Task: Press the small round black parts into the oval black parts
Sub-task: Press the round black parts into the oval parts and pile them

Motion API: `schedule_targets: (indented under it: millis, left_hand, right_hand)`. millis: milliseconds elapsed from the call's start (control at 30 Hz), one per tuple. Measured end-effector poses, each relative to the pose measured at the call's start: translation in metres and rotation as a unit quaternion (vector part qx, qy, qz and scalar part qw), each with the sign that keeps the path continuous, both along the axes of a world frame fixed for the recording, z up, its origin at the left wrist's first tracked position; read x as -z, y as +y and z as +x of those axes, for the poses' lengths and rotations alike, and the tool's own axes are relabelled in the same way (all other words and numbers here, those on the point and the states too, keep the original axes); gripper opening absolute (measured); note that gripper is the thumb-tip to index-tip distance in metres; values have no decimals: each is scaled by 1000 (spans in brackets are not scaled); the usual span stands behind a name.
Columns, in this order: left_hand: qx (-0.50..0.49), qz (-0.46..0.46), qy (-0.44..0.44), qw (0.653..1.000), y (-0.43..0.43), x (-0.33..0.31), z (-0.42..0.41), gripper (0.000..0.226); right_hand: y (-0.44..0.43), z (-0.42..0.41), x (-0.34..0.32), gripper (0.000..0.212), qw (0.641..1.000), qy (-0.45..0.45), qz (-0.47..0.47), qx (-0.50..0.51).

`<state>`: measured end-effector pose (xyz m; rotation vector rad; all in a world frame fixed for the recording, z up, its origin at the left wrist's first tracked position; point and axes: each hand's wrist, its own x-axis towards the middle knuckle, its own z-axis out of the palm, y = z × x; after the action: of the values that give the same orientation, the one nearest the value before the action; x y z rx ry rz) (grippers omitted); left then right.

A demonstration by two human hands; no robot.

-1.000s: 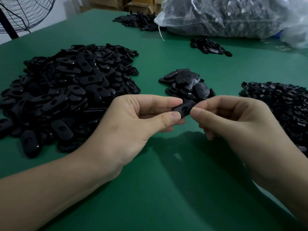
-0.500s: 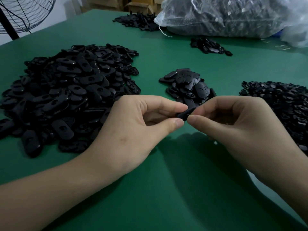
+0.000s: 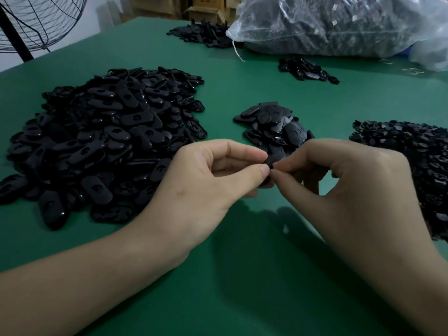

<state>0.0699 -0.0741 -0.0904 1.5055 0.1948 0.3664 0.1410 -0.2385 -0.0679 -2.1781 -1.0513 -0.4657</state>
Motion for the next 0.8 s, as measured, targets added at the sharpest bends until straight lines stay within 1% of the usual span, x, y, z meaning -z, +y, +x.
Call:
schedule_targets:
  millis: [100, 167, 300, 333, 367, 400, 433, 500, 567, 633, 800]
  left_hand:
    - [-7, -9, 5, 1000, 4, 1, 2, 22]
    - [-9, -10, 10, 1000, 5, 1, 3, 26]
    - [-12, -7, 2, 1000, 6, 0, 4, 21]
    - [-11, 0, -4, 1000, 5, 0, 4, 20]
    - [-13, 10, -13, 1000, 5, -1, 4, 20]
    - [-16, 22, -26, 999, 4, -2, 3, 20]
    - [-20, 34, -41, 998, 3, -3, 3, 20]
    - [-22, 63, -69, 995, 1, -4, 1, 23]
    - [-24, 92, -86, 992, -2, -5, -2, 25]
    - [-34, 113, -93, 989, -2, -6, -3, 26]
    - [-49, 160, -114, 979, -5, -7, -3, 28]
  right_hand:
    - [0, 1, 3, 2, 1000, -12, -16, -19]
    - [-1, 2, 5, 4, 999, -22, -29, -28]
    - [0, 1, 5, 11, 999, -20, -24, -35]
    - [0, 1, 4, 11, 999, 1, -5, -38]
    - [0, 1, 4, 10, 998, 44, 30, -44]
    - [0, 1, 4, 9, 989, 112, 80, -53]
    - [0, 2, 3, 8, 970, 195, 133, -66]
    - [2, 4, 3, 5, 911, 347, 208, -85]
    - [5, 5, 6, 8, 855, 454, 227, -100]
    - [7, 6, 8, 15, 822, 508, 228, -124]
    - [7, 9, 8, 10, 780, 551, 244, -169]
